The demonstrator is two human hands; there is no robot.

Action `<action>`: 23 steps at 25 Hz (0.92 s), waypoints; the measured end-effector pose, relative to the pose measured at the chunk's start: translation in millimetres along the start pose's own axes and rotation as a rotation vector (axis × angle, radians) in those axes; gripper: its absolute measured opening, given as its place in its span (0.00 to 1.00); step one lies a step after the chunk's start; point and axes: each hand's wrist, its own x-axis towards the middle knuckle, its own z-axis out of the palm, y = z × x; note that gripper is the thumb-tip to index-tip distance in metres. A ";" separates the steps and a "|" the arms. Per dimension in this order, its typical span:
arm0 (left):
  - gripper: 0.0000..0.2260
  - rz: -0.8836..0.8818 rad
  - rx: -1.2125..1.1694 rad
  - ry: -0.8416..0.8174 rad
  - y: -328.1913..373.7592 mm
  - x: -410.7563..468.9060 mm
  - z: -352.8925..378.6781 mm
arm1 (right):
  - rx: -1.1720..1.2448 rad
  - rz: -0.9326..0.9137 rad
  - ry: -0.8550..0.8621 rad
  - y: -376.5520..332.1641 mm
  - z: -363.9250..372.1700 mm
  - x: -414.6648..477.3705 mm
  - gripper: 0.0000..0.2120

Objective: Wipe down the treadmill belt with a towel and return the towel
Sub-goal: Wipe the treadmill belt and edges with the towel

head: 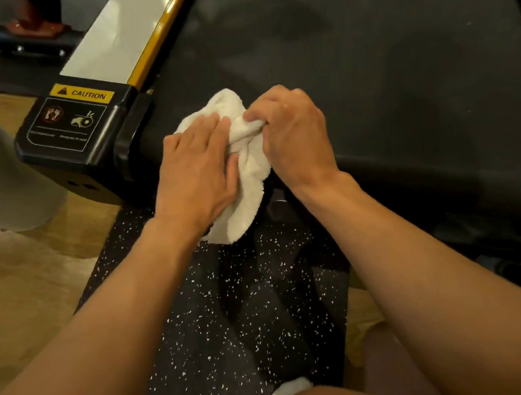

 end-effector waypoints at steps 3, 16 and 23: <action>0.18 -0.052 0.025 0.010 35.9 18.5 0.9 | -0.123 0.025 -0.064 20.1 -17.2 -6.1 0.09; 0.20 0.335 -0.175 -0.176 194.2 82.2 25.5 | -0.353 0.463 -0.194 115.4 -150.8 -48.3 0.10; 0.21 0.425 -0.425 -0.249 248.9 105.8 31.6 | -0.342 0.689 -0.056 167.4 -184.8 -44.1 0.10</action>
